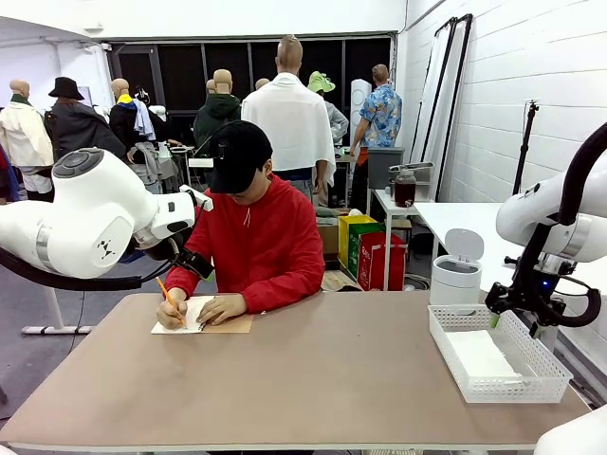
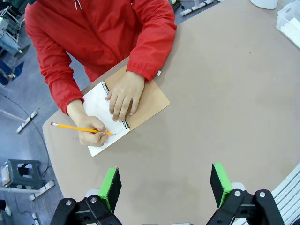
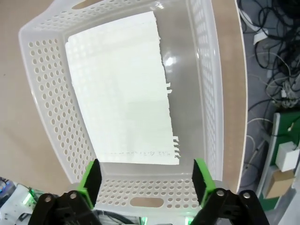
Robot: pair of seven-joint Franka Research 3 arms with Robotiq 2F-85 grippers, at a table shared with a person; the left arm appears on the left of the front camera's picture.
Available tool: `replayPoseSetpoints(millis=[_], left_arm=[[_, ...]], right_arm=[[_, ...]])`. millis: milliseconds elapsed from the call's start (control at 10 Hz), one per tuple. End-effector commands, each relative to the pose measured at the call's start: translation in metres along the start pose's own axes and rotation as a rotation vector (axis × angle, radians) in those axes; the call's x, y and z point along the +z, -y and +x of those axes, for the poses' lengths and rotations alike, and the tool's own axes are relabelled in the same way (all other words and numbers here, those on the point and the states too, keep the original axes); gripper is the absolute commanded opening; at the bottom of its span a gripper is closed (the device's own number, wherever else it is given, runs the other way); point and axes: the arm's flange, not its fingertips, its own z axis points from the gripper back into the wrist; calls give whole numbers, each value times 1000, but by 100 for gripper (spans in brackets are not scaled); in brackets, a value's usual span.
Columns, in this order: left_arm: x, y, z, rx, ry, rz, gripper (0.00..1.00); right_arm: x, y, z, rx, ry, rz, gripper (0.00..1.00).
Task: Sort the paper based on its condition.
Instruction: If a person hands you a paper, place it in the Organizing basket , and if it's crumpled, put it in the Trash can.
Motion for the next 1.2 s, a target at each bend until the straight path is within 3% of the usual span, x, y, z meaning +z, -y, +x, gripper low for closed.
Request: replayPoseSetpoints(millis=[0, 200, 300, 900, 1100], left_arm=[[0, 0, 0, -1, -1, 2, 100], [0, 0, 0, -1, -1, 2, 100], [0, 0, 0, -1, -1, 2, 100], [0, 0, 0, -1, -1, 2, 100], [0, 0, 0, -1, -1, 2, 100]], right_arm=[[9, -6, -2, -9, 0, -33, 100], [15, -4, -2, -46, 41, -11, 100], [7, -3, 0, 5, 14, 0, 100], [8, -3, 0, -5, 18, 1, 100], [36, -34, -5, 88, 135, 20, 100]])
